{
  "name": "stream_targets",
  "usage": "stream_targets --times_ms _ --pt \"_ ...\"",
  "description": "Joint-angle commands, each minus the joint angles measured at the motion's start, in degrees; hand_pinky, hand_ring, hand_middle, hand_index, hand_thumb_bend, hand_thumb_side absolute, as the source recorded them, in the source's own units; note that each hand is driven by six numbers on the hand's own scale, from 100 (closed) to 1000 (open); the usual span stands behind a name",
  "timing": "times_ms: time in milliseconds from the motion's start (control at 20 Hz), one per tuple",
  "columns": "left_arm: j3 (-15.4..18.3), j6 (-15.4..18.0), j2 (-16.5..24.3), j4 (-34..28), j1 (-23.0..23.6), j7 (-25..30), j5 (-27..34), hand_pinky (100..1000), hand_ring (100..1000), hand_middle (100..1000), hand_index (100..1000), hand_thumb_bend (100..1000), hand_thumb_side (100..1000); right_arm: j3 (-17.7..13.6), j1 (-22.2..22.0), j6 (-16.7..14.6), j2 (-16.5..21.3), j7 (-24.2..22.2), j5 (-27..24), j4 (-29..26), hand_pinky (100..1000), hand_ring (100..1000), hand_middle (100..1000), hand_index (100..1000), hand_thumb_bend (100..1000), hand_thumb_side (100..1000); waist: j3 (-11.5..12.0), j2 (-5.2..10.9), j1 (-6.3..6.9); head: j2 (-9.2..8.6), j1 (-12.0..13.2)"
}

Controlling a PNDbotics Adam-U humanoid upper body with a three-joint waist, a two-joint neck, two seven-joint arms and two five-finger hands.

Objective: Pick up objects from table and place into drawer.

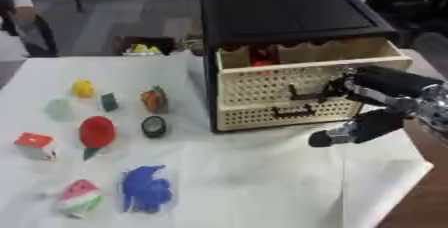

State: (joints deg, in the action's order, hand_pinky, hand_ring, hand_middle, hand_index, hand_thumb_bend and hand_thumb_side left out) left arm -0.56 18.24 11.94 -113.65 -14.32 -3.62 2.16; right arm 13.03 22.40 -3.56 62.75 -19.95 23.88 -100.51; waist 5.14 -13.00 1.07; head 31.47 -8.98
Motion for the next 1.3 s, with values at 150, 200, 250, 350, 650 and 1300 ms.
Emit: stream_targets --times_ms 150,200,250,350,650,1300 --pt "0.01 0.04 0.51 -0.94 -0.59 0.27 0.02 513 630 626 699 100 1000 0.69 2.02 -1.68 1.76 0.41 -2.0 -1.69 100 100 100 753 814 960 0.26 0.74 -0.22 -0.82 -0.3" --pt "0.0 0.03 0.5 -0.94 -0.58 0.3 0.01 513 630 626 699 100 1000 0.86 2.27 -1.83 1.68 0.27 -2.35 -1.69 100 100 100 753 813 958 0.3 0.74 -0.22 -0.81 -0.32" --pt "0.01 0.04 0.49 -0.94 -0.58 0.32 0.01 513 630 626 699 100 1000 1.0 2.44 -1.92 1.63 0.09 -2.7 -1.68 100 100 100 752 812 954 0.34 0.73 -0.23 -0.79 -0.35" --pt "0.04 0.02 0.48 -0.94 -0.55 0.32 -0.01 513 630 626 698 100 1000 1.14 2.51 -1.95 1.63 -0.4 -3.27 -1.6 100 100 100 751 812 944 0.36 0.71 -0.23 -0.76 -0.33" --pt "0.15 0.03 0.52 -0.94 -0.64 0.21 -0.11 513 631 626 699 100 1000 0.19 0.77 -0.93 2.15 -1.09 -2.71 -0.86 100 100 100 746 823 904 0.16 0.61 -0.3 -0.76 -0.04" --pt "0.27 0.17 0.66 -0.94 -0.66 0.02 -0.19 513 632 626 698 100 1000 -1.72 -2.42 0.25 2.68 -2.01 -1.69 -0.74 100 100 100 734 822 903 -0.05 0.65 -0.23 -0.87 0.24"
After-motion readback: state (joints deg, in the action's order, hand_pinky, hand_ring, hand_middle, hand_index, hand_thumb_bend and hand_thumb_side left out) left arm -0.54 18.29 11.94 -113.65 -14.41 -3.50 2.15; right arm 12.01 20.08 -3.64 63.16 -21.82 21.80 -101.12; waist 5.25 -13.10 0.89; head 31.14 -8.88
